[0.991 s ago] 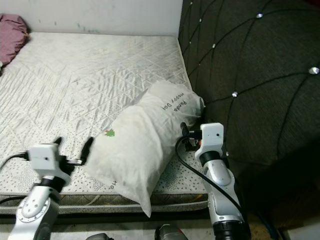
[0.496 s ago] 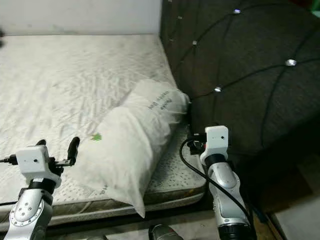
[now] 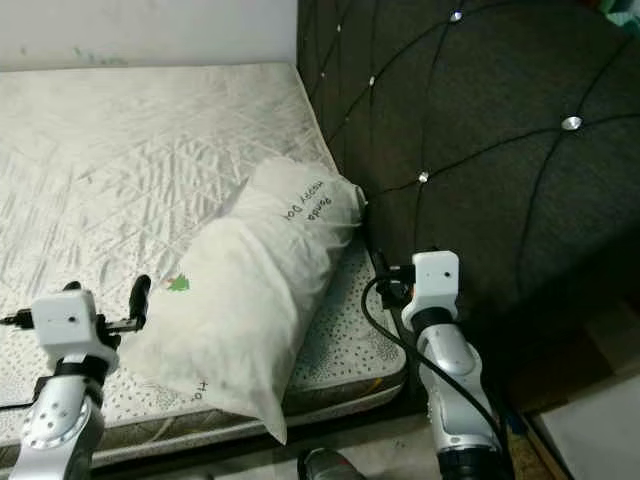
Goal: Clean up the room
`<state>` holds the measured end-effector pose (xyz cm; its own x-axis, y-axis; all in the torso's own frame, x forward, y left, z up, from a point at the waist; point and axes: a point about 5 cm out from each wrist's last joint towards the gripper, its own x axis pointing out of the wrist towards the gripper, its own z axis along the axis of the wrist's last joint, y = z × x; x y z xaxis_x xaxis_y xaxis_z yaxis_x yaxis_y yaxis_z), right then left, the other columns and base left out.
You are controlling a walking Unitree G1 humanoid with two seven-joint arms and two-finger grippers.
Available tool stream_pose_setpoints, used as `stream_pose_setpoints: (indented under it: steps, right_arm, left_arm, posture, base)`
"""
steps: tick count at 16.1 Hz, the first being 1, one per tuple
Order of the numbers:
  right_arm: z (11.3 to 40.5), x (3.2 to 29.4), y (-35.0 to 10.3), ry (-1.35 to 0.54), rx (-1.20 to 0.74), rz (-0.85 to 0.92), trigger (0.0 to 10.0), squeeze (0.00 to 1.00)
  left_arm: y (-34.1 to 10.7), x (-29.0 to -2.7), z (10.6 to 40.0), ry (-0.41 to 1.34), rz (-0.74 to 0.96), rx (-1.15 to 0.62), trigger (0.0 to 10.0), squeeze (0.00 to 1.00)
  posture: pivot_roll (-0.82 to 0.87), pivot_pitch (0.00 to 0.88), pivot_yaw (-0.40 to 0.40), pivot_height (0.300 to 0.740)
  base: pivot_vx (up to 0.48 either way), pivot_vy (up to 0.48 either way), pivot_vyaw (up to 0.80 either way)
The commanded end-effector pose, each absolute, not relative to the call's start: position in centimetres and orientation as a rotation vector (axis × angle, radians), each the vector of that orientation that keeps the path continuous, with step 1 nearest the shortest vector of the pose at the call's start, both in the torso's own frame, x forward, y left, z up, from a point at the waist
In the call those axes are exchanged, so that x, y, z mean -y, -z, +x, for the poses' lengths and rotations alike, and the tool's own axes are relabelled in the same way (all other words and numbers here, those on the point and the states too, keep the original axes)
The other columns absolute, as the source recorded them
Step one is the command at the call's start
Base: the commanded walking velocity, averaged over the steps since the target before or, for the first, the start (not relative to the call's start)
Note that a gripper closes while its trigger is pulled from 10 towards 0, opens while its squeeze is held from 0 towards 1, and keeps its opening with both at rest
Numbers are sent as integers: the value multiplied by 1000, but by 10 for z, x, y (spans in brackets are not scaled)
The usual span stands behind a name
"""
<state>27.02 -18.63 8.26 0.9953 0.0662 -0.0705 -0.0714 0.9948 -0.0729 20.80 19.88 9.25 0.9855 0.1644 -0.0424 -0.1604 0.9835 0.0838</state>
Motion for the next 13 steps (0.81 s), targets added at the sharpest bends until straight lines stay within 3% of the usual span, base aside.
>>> stream_pose_setpoints:
  steps: [1, 7, 13]
  right_arm:
    - [270, 186, -88, -82, -54, -74, 10000, 0]
    - [250, 188, -80, -216, -116, -68, 10000, 0]
    - [254, 190, -80, -230, -124, -81, 10000, 0]
  left_arm:
    - [-95, -201, 205, -183, 94, -46, 10000, 0]
    - [-91, -204, 184, -224, 100, -77, 10000, 0]
    - [-93, -202, 185, -216, 100, -76, 10000, 0]
  posture:
    - [-12, 62, -19, 740]
    - [-3, 70, -20, 740]
    - [-4, 71, -21, 740]
  base:
    - [0, 0, 0]
    - [0, 0, 0]
    - [0, 0, 0]
